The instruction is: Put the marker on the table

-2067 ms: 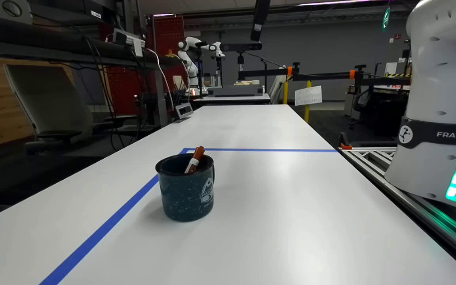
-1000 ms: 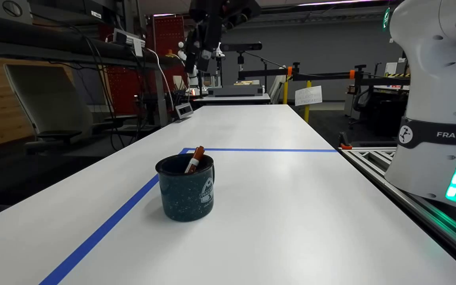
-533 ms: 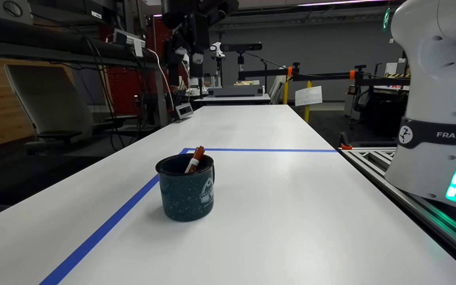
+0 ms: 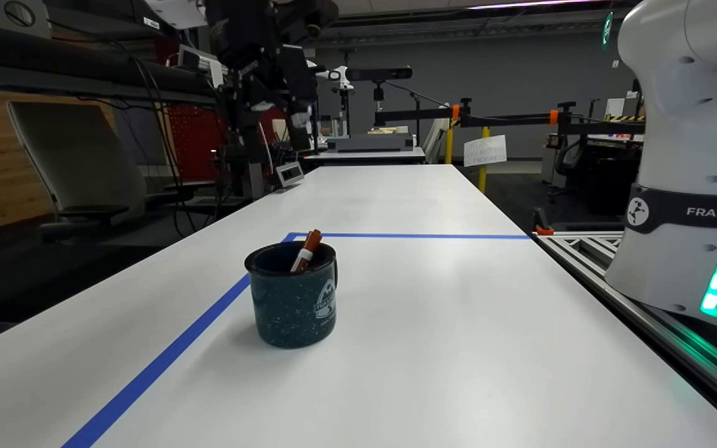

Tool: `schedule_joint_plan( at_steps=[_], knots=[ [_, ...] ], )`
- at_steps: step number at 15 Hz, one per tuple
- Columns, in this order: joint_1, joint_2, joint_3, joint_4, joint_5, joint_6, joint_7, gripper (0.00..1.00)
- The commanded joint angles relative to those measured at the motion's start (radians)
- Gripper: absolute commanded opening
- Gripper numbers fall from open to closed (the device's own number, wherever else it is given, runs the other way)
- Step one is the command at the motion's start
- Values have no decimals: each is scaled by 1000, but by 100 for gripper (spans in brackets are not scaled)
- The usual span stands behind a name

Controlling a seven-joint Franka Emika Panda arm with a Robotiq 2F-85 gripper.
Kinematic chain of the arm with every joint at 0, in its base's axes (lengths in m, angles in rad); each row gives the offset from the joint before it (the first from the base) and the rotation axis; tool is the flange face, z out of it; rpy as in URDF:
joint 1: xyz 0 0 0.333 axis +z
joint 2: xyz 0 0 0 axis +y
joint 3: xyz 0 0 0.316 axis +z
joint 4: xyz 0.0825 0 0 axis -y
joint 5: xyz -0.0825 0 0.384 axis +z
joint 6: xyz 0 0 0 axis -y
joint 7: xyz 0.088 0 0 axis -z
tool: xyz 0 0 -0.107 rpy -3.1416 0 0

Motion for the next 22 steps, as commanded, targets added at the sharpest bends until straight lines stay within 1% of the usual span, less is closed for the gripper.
schedule_joint_plan(
  at_steps=[1, 4, 7, 9, 11, 12, 14, 16, 18, 22],
  knots=[
    [-24, 55, 46, 51, -85, -28, 40, 100],
    [-24, 82, 71, 64, -112, -26, 68, 100],
    [-16, 93, 95, 72, -129, -28, 127, 100],
    [-21, 90, 115, 76, -78, -69, 148, 100],
    [-51, 84, 130, 86, 59, -139, 82, 100],
    [-33, 90, 127, 60, -26, -74, 123, 100],
    [-42, 90, 130, 72, 28, -106, 107, 100],
    [-49, 90, 129, 77, 38, -114, 101, 100],
    [-49, 94, 131, 80, 37, -121, 95, 100],
    [-32, 99, 144, 86, 0, -163, 152, 100]
  ],
)
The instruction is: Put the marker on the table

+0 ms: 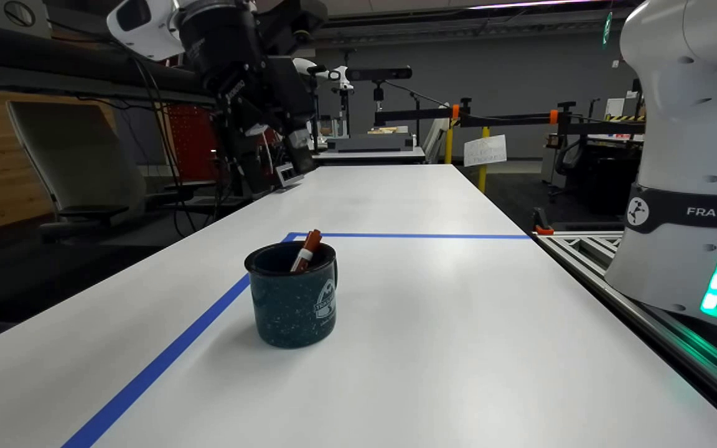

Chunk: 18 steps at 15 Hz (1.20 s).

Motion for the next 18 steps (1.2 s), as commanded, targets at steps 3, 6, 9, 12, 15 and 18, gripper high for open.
schedule_joint_plan(
  at_steps=[3, 6, 9, 12, 15, 18],
  knots=[
    [21, -11, 35, 3, -50, -75, 98, 100],
    [40, -20, 46, -11, -110, -55, 189, 100],
    [51, -12, 52, -15, -169, -42, 270, 100],
    [57, -3, 54, -21, -216, -24, 335, 100],
    [57, 7, 56, -41, -256, 33, 370, 100],
    [52, 22, 55, -67, -276, 117, 383, 100]
  ],
)
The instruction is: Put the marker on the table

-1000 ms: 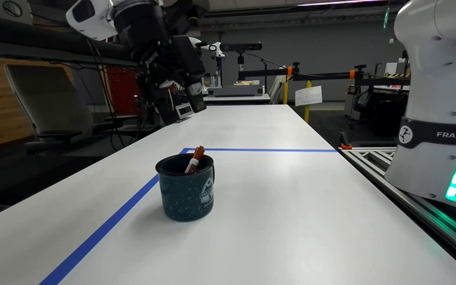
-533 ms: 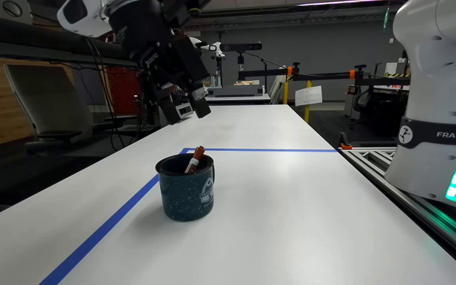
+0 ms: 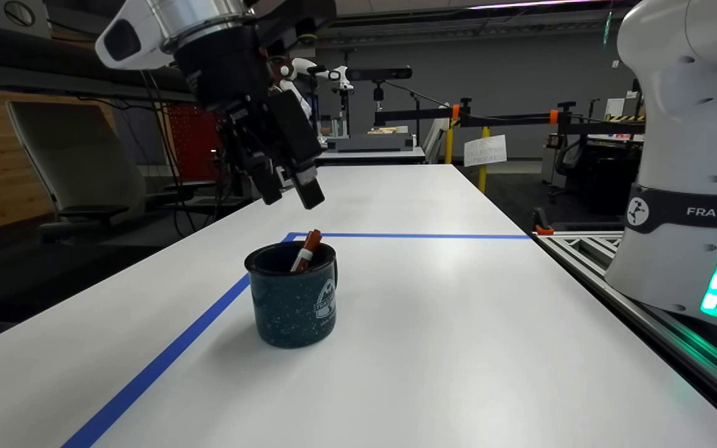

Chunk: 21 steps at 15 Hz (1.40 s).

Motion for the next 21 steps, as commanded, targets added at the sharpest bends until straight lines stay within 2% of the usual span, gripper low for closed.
schedule_joint_plan(
  at_steps=[1, 5, 6, 7, 9, 11, 13, 15, 21],
  knots=[
    [0, 8, 3, -39, -42, 100, 38, 100],
    [-1, 29, 1, -56, -57, 173, 51, 100],
    [-2, 33, 0, -59, -62, 187, 56, 96],
    [-2, 35, -1, -63, -67, 198, 60, 87],
    [-3, 39, -1, -65, -68, 209, 65, 77],
    [-3, 43, -1, -65, -64, 212, 72, 59],
    [-5, 44, 0, -68, -59, 217, 75, 49],
    [-5, 43, 0, -71, -56, 219, 79, 45],
    [-8, 47, 0, -92, -50, 220, 90, 49]
  ],
)
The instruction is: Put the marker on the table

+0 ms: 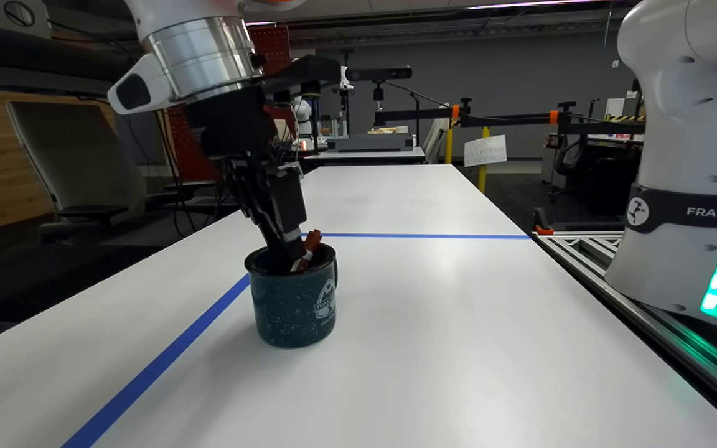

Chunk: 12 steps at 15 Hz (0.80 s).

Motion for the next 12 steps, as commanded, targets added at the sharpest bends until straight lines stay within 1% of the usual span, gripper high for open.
schedule_joint_plan(
  at_steps=[1, 3, 4, 10, 11, 12],
  knots=[
    [-4, -8, 2, -35, -14, 23, 28, 48],
    [-6, -5, 1, -46, -14, 26, 32, 46],
    [-6, -5, 1, -49, -13, 25, 34, 44],
    [-3, -6, -7, -68, -44, 35, 48, 45],
    [-3, -6, -9, -70, -48, 36, 48, 40],
    [-3, -6, -10, -71, -53, 38, 49, 24]
  ],
)
